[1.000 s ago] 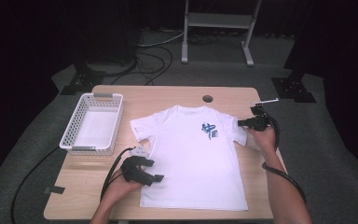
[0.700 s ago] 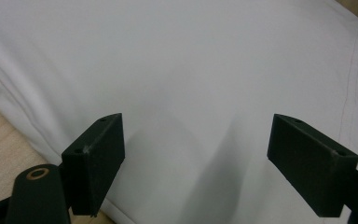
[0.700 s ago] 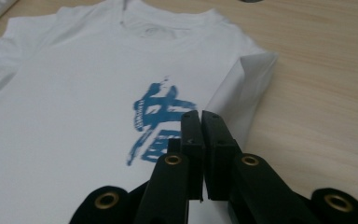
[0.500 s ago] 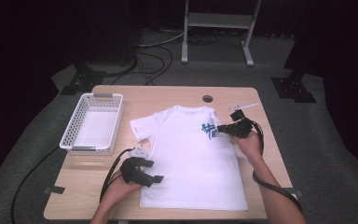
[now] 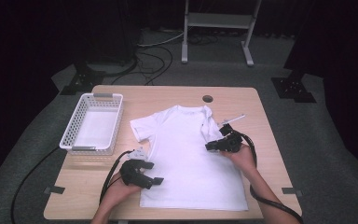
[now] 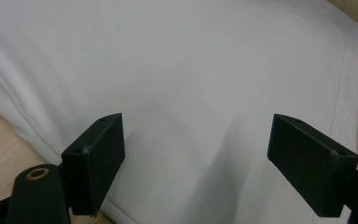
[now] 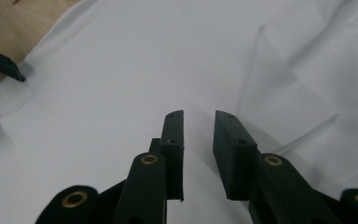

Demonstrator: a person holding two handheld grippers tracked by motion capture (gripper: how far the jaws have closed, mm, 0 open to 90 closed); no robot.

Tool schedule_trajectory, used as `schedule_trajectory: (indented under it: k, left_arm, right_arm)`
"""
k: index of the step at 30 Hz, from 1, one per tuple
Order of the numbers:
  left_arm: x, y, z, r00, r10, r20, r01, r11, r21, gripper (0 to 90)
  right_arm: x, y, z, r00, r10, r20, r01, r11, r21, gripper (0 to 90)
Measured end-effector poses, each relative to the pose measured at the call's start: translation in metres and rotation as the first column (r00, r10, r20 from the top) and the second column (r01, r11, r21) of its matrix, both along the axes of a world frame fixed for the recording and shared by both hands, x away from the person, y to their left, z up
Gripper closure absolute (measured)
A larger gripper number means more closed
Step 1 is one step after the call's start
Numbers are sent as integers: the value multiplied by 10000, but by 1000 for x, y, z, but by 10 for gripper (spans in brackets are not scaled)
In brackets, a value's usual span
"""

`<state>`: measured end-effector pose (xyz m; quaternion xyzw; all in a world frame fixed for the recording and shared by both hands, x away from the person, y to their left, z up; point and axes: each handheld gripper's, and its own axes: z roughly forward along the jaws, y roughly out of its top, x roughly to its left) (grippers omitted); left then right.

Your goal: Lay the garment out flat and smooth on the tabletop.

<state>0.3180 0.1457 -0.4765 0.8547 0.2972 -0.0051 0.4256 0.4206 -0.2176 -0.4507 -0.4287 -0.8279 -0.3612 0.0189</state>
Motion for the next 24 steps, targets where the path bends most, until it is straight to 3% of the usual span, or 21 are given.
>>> schedule_trajectory:
  k: [5, 11, 17, 24]
  left_arm:
    - [-1, 1, -1, 10000, 34, 20, -34, 10000, -71, 179]
    - [0, 2, -1, 10000, 16, -19, -16, 9999, -114, 179]
    - [0, 3, -1, 10000, 35, -22, -35, 9999, -152, 179]
    - [0, 5, -1, 10000, 65, -45, -66, 9998, -193, 179]
  right_arm:
    - [12, -12, 8, 9950, -929, 355, 930, 9957, 8, 707]
    - [31, -22, 5, 9830, -1827, 179, 1829, 9831, -108, 708]
    - [43, -23, -4, 9774, -2115, -46, 2112, 9769, -331, 709]
    - [44, -16, -8, 9839, -1785, -58, 1778, 9820, -634, 729]
